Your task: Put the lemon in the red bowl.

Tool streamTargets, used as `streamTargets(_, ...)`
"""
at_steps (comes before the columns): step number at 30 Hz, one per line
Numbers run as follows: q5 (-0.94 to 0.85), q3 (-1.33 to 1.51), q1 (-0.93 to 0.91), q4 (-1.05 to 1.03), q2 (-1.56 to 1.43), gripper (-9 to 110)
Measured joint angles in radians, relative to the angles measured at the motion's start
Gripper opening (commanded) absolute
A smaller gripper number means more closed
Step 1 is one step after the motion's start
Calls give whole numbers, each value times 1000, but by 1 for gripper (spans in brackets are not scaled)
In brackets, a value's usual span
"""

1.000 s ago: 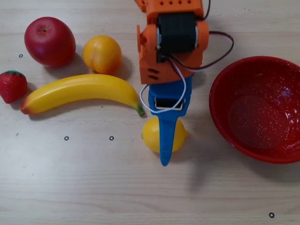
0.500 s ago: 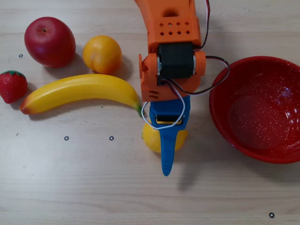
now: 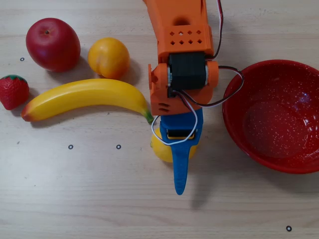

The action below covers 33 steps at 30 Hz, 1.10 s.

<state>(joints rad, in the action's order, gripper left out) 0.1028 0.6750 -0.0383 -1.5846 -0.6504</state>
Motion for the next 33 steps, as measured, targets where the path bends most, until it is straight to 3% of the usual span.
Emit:
streamTargets(20, 0, -61, 0, 11, 40, 63)
streamTargets(33, -15, -61, 0, -15, 40, 55)
